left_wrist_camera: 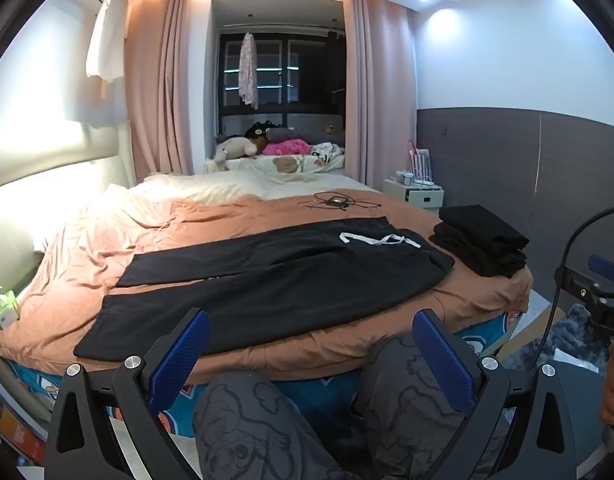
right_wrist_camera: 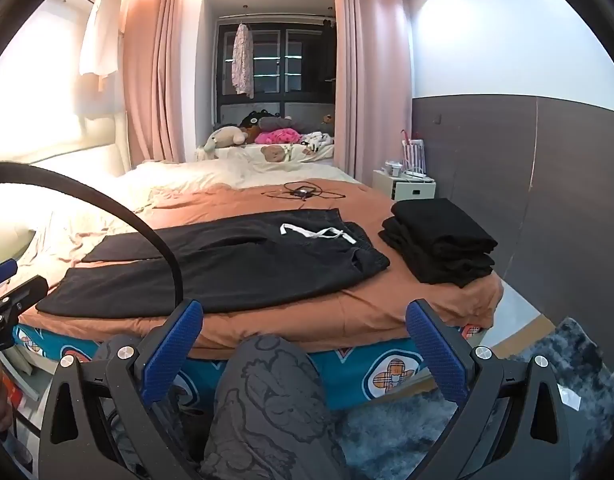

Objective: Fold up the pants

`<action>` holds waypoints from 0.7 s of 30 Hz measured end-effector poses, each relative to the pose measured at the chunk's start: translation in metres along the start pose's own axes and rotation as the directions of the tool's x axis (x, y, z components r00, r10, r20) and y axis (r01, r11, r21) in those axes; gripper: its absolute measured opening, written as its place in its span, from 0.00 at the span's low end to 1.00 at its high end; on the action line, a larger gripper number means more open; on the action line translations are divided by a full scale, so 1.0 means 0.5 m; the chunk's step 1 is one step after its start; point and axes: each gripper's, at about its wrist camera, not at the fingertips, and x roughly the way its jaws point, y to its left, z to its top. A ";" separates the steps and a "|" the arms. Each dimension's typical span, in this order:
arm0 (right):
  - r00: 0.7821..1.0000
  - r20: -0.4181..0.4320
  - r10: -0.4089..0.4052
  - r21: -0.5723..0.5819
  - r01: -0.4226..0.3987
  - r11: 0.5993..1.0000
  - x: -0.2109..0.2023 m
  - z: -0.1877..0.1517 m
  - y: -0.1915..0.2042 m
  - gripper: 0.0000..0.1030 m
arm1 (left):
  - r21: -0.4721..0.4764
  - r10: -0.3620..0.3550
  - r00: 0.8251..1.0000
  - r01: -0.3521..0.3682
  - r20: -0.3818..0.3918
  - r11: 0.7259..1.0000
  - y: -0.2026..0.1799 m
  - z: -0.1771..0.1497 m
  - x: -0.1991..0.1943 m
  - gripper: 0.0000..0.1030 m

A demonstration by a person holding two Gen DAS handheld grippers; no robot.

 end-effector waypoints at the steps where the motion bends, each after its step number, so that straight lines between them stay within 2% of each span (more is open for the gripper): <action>1: 1.000 0.000 0.002 0.000 -0.002 1.000 0.000 0.000 0.000 0.99 | 0.001 0.003 1.000 -0.003 0.003 1.000 0.000 0.000 -0.001 0.99; 3: 1.000 -0.001 0.006 0.002 -0.006 1.000 0.000 -0.001 0.001 0.99 | 0.026 0.012 1.000 -0.012 0.014 1.000 -0.014 -0.006 -0.007 0.99; 10: 1.000 -0.014 0.024 0.006 -0.024 1.000 0.007 0.000 -0.004 0.99 | -0.001 -0.004 1.000 0.004 0.003 1.000 0.006 -0.008 -0.005 0.99; 11: 1.000 -0.003 0.003 -0.001 -0.003 1.000 -0.005 -0.001 -0.005 0.99 | 0.004 -0.005 1.000 0.005 0.000 1.000 0.004 -0.009 -0.002 0.99; 21: 1.000 -0.006 -0.007 0.005 0.007 1.000 0.001 -0.004 0.005 0.99 | -0.010 0.001 1.000 -0.001 -0.008 1.000 0.011 -0.018 0.003 0.99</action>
